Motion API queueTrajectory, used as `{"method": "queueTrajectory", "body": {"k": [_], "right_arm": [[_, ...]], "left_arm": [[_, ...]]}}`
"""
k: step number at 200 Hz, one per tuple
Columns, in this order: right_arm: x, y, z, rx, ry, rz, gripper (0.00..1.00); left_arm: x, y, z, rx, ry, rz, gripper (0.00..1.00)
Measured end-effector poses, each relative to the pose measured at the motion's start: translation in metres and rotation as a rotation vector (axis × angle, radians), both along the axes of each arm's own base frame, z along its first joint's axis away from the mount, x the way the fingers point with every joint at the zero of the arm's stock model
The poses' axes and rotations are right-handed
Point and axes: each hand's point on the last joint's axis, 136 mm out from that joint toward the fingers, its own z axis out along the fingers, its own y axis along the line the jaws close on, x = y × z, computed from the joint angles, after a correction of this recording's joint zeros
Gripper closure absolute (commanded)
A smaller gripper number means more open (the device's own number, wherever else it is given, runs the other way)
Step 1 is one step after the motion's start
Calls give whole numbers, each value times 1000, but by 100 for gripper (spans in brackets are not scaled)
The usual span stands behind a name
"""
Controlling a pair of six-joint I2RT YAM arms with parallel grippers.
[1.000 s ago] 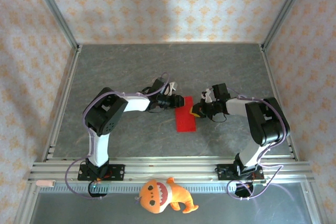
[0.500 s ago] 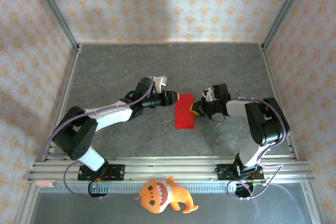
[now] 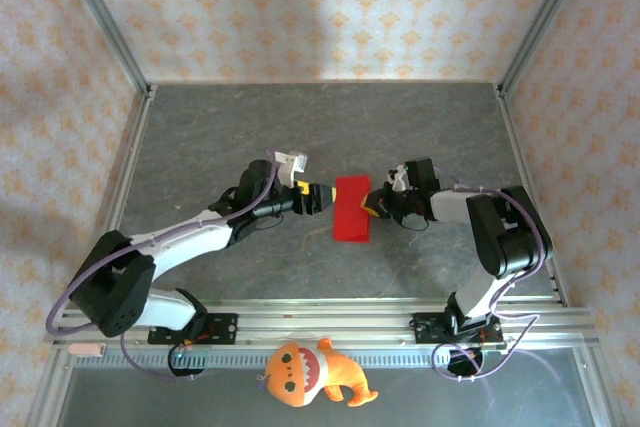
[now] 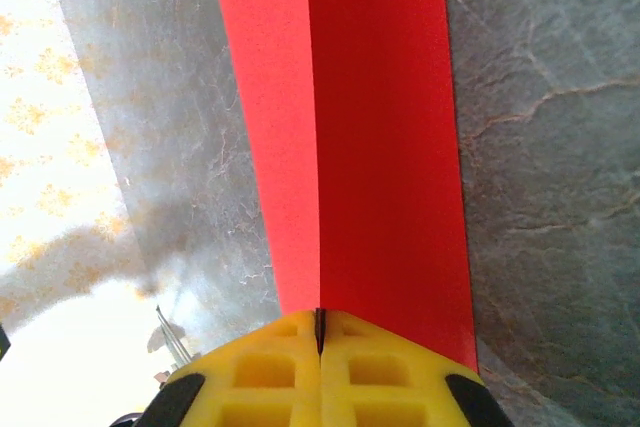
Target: Fold a paper plane with a square sheet of paper (pick it up from the middle)
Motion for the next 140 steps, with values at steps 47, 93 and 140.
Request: {"method": "queueTrajectory", "body": {"k": [47, 93, 140], "right_arm": [[2, 1, 1, 6, -3, -6, 99], [1, 4, 2, 9, -5, -2, 99], [0, 5, 1, 5, 0, -3, 99]], "left_arm": [[-8, 15, 20, -11, -111, 34, 14], [-19, 27, 29, -27, -191, 54, 1], [-17, 37, 31, -34, -201, 112, 1]]}}
